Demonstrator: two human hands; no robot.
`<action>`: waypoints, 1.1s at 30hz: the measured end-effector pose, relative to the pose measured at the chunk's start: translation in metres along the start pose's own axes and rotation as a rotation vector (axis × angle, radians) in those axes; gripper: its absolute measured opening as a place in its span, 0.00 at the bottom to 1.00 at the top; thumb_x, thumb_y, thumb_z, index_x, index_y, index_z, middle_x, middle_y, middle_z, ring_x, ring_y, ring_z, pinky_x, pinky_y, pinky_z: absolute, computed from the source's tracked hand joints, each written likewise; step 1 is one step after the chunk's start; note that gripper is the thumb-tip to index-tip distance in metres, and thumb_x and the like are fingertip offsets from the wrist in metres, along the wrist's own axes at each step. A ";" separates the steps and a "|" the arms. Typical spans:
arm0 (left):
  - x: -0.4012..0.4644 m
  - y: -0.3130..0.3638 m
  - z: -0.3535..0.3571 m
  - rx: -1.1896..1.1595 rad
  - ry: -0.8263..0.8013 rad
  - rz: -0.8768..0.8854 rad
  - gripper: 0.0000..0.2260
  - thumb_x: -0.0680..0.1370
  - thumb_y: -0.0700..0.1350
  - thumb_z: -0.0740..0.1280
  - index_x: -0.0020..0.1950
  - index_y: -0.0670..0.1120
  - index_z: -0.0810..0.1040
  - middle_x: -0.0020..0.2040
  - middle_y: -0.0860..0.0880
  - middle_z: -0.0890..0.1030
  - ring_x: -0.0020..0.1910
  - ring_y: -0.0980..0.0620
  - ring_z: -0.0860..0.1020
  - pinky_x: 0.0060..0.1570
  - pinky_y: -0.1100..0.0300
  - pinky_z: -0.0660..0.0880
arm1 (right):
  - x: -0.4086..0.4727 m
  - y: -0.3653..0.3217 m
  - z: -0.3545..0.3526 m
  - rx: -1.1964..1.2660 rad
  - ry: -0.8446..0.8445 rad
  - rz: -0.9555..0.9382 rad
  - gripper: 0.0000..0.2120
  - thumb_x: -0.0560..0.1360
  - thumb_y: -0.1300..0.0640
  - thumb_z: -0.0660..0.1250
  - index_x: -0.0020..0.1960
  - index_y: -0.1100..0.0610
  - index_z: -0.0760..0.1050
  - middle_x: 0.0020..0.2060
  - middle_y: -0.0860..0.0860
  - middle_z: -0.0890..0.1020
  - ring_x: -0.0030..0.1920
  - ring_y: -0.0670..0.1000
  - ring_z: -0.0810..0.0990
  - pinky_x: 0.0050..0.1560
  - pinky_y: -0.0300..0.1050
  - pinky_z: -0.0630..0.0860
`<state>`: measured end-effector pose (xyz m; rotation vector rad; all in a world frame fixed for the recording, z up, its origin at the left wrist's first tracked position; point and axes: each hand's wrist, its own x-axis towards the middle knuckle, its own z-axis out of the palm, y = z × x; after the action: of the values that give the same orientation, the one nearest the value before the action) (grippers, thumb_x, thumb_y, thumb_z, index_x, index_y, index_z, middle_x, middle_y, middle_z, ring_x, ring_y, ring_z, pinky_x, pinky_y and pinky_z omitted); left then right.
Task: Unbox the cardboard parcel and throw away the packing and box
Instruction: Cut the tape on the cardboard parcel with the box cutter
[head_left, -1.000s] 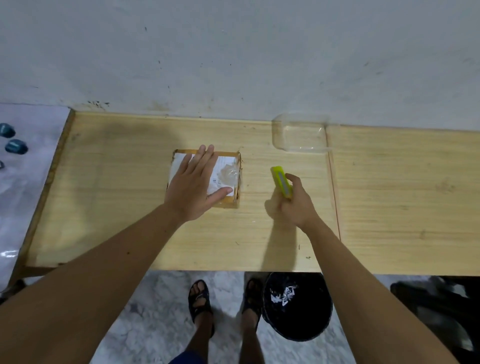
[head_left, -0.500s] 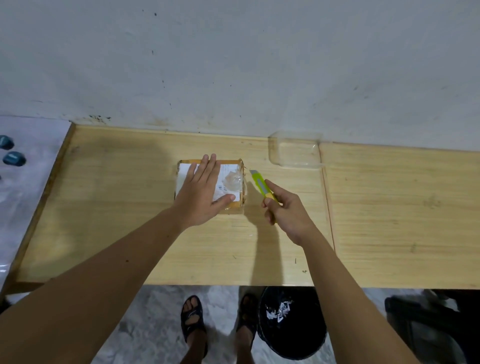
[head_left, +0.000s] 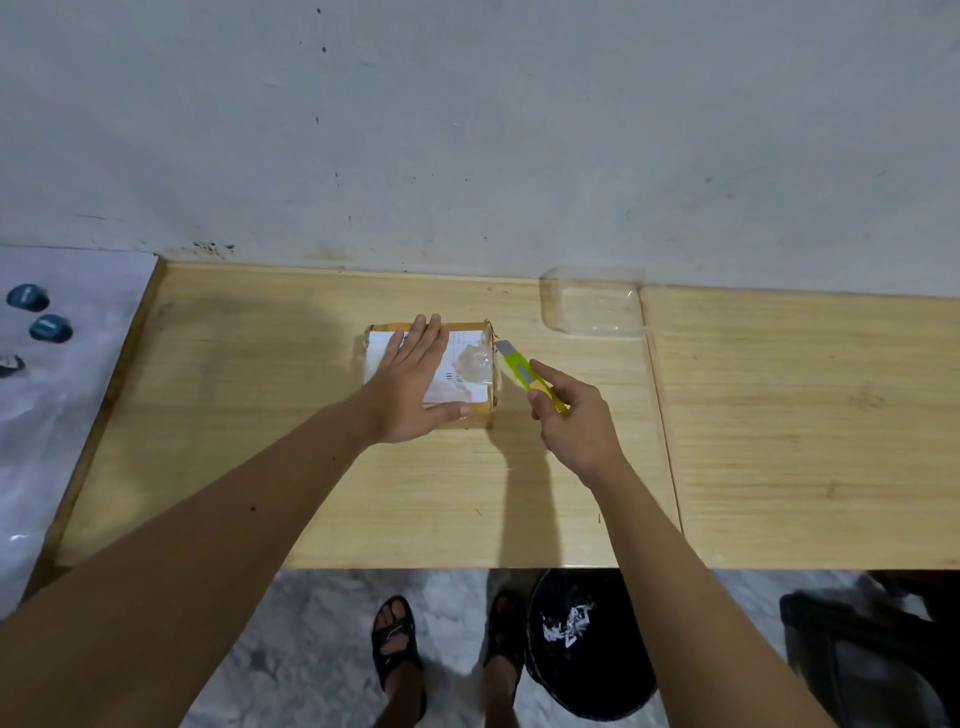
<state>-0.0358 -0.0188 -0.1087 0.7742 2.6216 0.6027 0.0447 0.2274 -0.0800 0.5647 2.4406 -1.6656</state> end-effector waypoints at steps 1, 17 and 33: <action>0.000 -0.001 0.000 0.001 -0.006 0.005 0.50 0.78 0.70 0.61 0.84 0.42 0.41 0.84 0.47 0.36 0.82 0.50 0.31 0.81 0.50 0.33 | -0.001 0.001 0.001 -0.006 0.011 -0.009 0.18 0.82 0.56 0.66 0.71 0.45 0.78 0.39 0.40 0.81 0.31 0.39 0.77 0.45 0.41 0.76; 0.003 -0.001 0.001 0.050 0.006 0.016 0.58 0.69 0.82 0.46 0.84 0.41 0.42 0.84 0.45 0.37 0.83 0.49 0.33 0.81 0.50 0.35 | -0.008 -0.002 0.014 -0.088 0.092 -0.074 0.17 0.82 0.56 0.67 0.70 0.49 0.79 0.55 0.49 0.86 0.53 0.47 0.81 0.50 0.27 0.73; 0.003 0.004 0.003 0.096 0.035 -0.016 0.54 0.73 0.77 0.53 0.84 0.41 0.41 0.85 0.45 0.38 0.83 0.49 0.34 0.81 0.51 0.35 | -0.037 -0.017 0.009 -0.380 0.063 -0.135 0.18 0.81 0.57 0.67 0.70 0.51 0.79 0.44 0.51 0.86 0.42 0.53 0.80 0.49 0.45 0.77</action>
<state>-0.0354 -0.0132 -0.1105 0.7765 2.7027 0.4935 0.0715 0.2056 -0.0573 0.4102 2.7965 -1.1861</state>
